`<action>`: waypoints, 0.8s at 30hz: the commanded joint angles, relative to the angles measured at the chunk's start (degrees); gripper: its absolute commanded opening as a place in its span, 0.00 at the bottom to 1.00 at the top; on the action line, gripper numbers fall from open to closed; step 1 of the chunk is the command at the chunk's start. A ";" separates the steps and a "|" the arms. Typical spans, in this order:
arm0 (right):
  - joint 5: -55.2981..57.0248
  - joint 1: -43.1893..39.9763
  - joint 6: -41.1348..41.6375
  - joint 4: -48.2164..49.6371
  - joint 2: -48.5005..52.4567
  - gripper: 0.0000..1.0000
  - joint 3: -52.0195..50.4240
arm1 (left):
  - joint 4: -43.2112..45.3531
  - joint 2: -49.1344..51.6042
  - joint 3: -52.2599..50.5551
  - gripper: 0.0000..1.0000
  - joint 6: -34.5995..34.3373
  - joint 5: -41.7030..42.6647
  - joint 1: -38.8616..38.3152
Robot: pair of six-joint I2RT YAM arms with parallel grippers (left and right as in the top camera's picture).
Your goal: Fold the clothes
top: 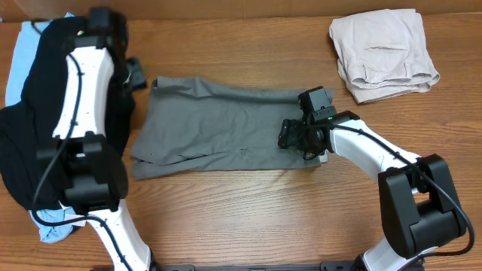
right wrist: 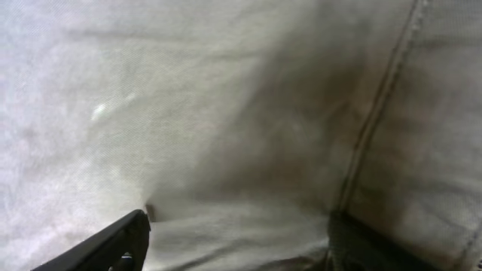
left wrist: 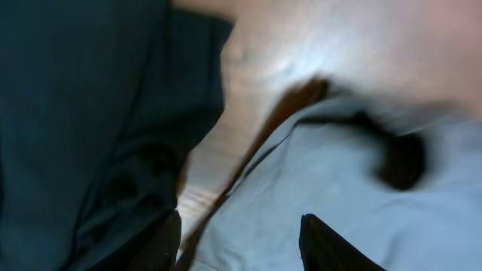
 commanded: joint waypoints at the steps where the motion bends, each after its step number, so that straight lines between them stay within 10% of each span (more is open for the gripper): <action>1: 2.29 -0.52 0.07 -0.26 0.26 0.82 0.24 | 1.73 0.24 -5.18 0.53 9.38 6.34 0.50; 4: 2.25 -0.52 -0.17 -1.11 0.15 0.82 1.36 | 3.23 0.28 -7.56 0.49 12.96 8.61 0.37; 8: 1.84 -0.52 -0.61 -4.48 -1.07 0.80 4.68 | 3.41 0.26 -8.00 0.04 14.67 11.02 -0.35; 24: -5.29 -12.76 -11.50 -21.90 -8.50 1.00 13.66 | 19.91 0.44 -23.45 0.04 19.17 16.20 -0.87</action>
